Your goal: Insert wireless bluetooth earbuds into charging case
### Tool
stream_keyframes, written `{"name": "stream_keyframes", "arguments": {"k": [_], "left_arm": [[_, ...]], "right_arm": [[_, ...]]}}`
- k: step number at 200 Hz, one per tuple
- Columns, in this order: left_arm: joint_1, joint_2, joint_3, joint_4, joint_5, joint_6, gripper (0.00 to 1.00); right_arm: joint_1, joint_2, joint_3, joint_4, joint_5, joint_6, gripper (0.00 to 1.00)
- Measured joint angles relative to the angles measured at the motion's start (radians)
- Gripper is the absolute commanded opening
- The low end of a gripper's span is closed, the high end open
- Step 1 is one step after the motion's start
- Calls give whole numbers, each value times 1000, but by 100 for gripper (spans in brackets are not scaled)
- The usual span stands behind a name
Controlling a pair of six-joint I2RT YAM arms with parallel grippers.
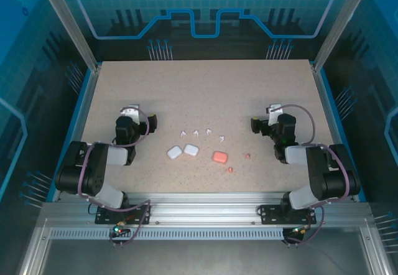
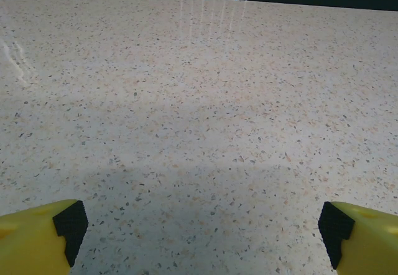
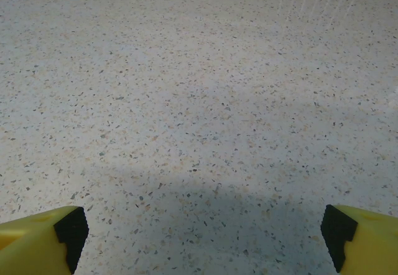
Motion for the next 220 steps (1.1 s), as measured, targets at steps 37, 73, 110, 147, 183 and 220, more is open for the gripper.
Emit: {"name": "stream_keyframes", "arguments": {"k": [37,73,110,147,183,220], "left_arm": [[0,0,0,0,8,2,99],[2,0,0,0,8,2,99],[4,0,0,0,8,2,99],[4,0,0,0,8,2,99],[4,0,-11,38,8,2,99],[5,-122,-36,-34,19,3,99]], "right_arm": [[0,0,0,0,0,0,100],[-2,0,0,0,0,0,100],[-2,0,0,0,0,0,100],[-2,0,0,0,-1,0,100],[-2,0,2,-3,0,0,100],[-6,-116,136,-294,-8,-22,100]]}}
